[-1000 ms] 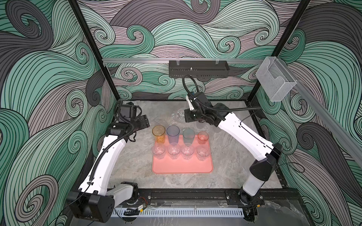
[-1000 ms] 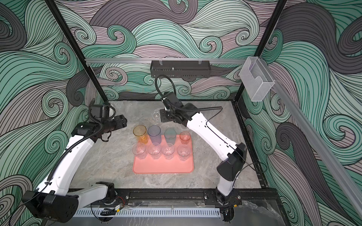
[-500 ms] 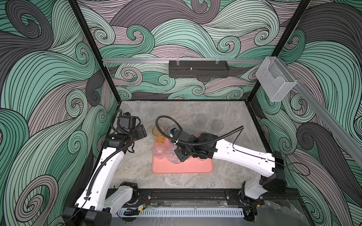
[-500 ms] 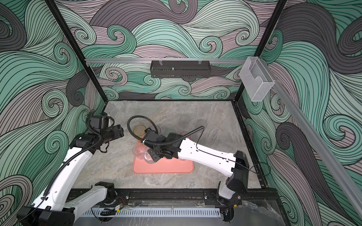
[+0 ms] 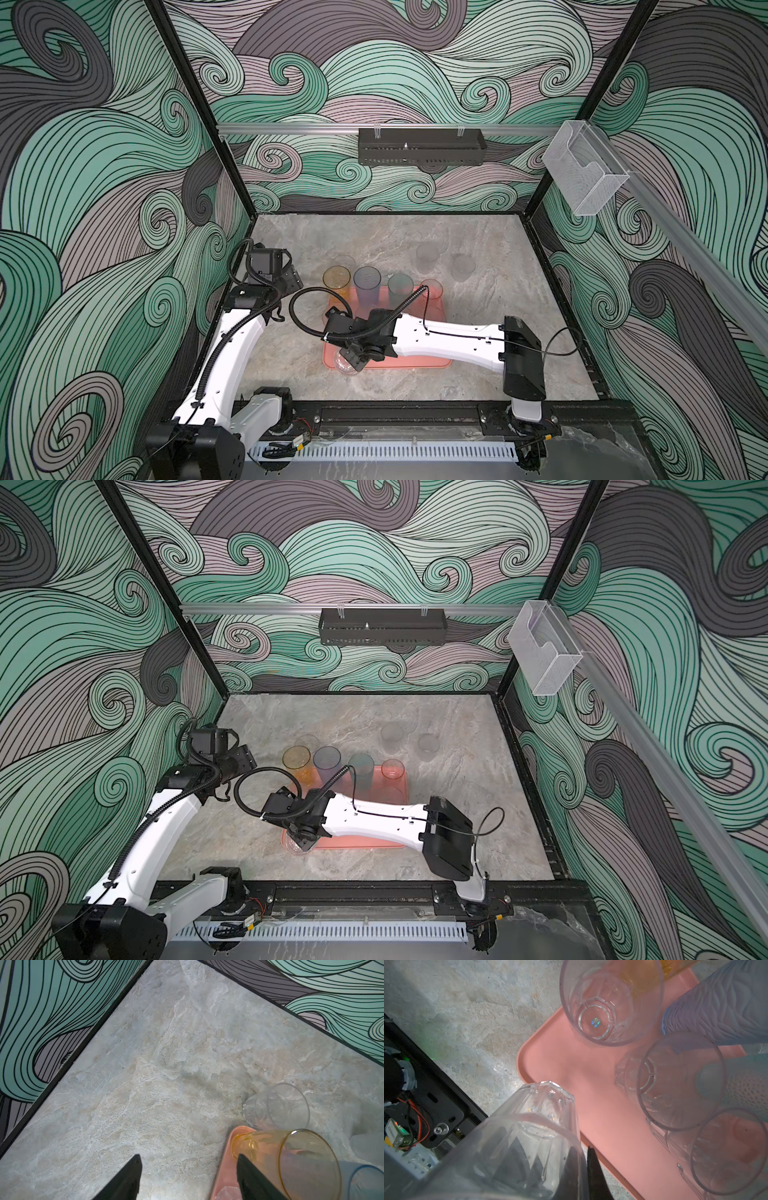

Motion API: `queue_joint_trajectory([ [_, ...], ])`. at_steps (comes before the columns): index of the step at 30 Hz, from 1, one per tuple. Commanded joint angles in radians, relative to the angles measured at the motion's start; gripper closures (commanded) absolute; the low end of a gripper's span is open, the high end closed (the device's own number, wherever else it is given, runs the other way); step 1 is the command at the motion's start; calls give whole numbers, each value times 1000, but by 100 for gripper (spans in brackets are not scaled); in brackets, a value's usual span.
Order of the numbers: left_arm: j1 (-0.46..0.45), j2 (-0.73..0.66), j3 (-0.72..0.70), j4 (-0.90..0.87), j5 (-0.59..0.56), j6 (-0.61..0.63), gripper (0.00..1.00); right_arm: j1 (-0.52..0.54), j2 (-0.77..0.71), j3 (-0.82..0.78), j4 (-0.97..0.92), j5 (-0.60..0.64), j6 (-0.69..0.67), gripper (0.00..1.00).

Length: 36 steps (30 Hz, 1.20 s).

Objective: Place the glasses into the tray
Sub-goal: Place the glass on the tray.

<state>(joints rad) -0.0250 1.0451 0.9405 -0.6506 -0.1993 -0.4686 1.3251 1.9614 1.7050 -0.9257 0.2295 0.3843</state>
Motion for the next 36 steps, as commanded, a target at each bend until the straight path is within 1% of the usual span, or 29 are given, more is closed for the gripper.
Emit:
queue_joint_trajectory([
  [1, 9, -18, 3, 39, -23, -14, 25, -3, 30, 47, 3, 30, -32, 100],
  [7, 14, -19, 4, 38, -67, 10, 25, -21, 76, 87, -1, 18, -53, 100],
  [16, 16, -9, 4, 45, -61, 10, 25, -41, 130, 130, -8, -10, -74, 100],
  [27, 16, 0, -14, 61, -56, 15, 25, -52, 194, 177, -19, -4, -79, 100],
  [32, 15, 2, -14, 63, -52, 20, 25, -52, 216, 200, -24, -5, -76, 94],
  [34, 16, 3, -14, 63, -49, 20, 25, -52, 220, 202, -26, -12, -72, 88],
  [36, 16, 3, -15, 65, -49, 22, 25, -52, 221, 203, -25, -17, -67, 80],
])
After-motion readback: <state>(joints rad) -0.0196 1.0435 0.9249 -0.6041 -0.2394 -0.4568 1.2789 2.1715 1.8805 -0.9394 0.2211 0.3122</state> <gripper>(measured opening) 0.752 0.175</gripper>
